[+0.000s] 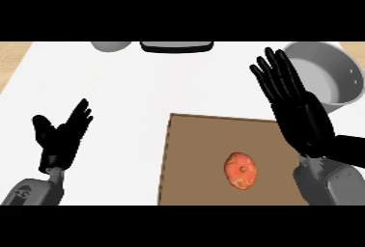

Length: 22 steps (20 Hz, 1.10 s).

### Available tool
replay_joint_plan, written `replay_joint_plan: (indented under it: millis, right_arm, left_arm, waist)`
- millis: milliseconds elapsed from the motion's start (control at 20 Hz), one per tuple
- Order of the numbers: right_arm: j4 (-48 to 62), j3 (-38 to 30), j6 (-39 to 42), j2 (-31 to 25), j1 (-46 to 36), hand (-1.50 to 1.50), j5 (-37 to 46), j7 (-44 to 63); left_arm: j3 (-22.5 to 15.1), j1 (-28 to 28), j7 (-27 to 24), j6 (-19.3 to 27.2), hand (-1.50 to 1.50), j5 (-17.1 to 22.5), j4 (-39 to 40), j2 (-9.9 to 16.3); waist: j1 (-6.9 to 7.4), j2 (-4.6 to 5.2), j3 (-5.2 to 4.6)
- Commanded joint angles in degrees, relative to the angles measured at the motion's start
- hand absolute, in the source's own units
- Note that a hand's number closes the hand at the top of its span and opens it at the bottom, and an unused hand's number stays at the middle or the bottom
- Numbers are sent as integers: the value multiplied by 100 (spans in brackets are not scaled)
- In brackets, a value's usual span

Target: Pick the squash from the tray and place it in the pot

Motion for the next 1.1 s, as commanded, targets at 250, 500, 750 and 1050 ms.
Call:
replay_joint_plan:
  millis: [250,500,750,1050]
  right_arm:
    - [1137,-892,-2129,-521,2428,150,785,1300]
    - [833,-877,-3493,-1681,2965,-150,3387,454]
    - [-811,-4,-4714,-800,4514,-150,4413,738]
    - [-2094,620,-4059,-1224,5064,-150,6061,3118]
  left_arm:
    - [479,396,-506,482,0,-751,-95,956]
    - [432,726,-480,407,0,-695,-171,959]
    - [427,1072,-666,323,0,-743,-459,1037]
    - [209,806,-436,396,0,-972,-704,904]
  waist:
    - [-490,-113,-65]
    - [-499,-256,-105]
    - [-285,-200,-85]
    - [-9,-84,-82]
